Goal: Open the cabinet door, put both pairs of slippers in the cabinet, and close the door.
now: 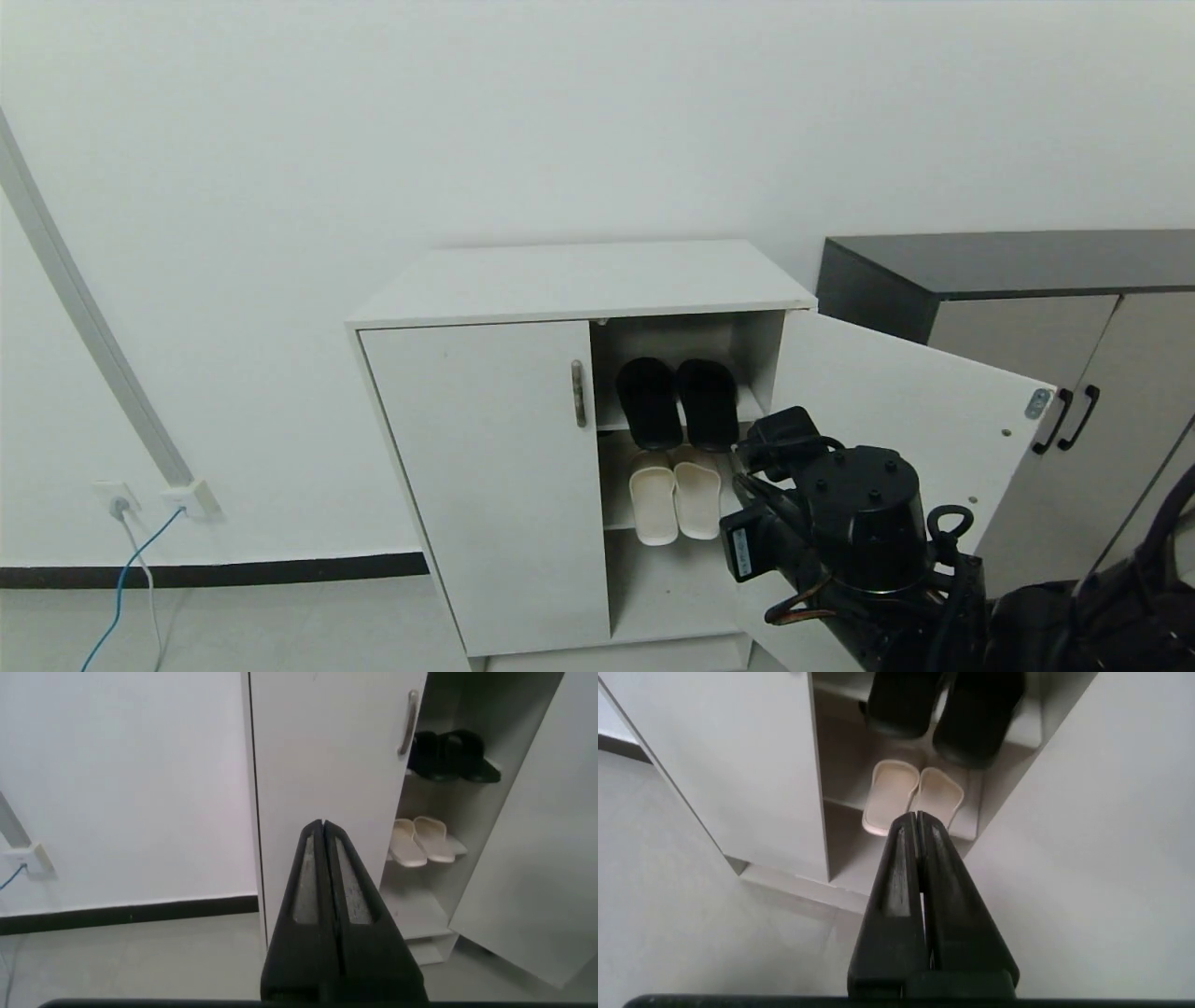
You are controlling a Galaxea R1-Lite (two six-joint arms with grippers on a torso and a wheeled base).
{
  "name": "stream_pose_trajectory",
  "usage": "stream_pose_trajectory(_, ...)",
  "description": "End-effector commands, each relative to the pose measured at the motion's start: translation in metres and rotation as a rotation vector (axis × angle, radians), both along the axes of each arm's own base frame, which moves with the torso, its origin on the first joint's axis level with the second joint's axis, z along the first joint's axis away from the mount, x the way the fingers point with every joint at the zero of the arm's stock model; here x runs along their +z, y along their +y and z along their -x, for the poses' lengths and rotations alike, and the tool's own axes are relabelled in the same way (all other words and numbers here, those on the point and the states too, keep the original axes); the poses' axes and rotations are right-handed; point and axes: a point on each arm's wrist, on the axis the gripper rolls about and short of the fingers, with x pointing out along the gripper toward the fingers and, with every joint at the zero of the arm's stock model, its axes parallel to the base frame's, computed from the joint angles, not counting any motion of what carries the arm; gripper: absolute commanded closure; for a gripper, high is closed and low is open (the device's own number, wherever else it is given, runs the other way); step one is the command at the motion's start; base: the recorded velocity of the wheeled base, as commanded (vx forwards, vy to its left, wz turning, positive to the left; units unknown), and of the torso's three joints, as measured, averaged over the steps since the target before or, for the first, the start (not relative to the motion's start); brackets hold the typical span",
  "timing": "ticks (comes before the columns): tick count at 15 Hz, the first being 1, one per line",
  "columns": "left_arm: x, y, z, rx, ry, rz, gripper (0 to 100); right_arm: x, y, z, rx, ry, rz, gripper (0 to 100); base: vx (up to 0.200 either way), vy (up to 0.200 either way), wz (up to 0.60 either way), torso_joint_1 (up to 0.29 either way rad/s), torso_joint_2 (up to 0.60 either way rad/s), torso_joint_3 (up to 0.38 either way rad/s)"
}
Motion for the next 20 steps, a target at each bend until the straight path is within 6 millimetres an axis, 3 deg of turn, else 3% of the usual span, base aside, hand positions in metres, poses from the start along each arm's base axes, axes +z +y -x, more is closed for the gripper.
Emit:
stream_pose_trajectory(1, 0.0, 0.0, 0.0, -0.001, 0.0, 0.0, 100, -0.0007, 0.0001, -0.0005, -0.001, 0.001, 0.001, 100, 0.0, 0.0, 0.0, 0.173, -0.5, -0.32)
stream_pose_trajectory(16, 0.0, 0.0, 0.0, -0.001, 0.0, 0.0, 100, -0.003, -0.0066, -0.0063, -0.027, 0.005, 0.007, 100, 0.0, 0.0, 0.0, 0.227, -0.55, -0.325)
stream_pose_trajectory(20, 0.0, 0.0, -0.0001, -0.001, 0.001, 0.0, 100, -0.0065, -0.0094, -0.0051, -0.023, 0.009, 0.041, 100, 0.0, 0.0, -0.3, 0.058, -0.13, -0.074)
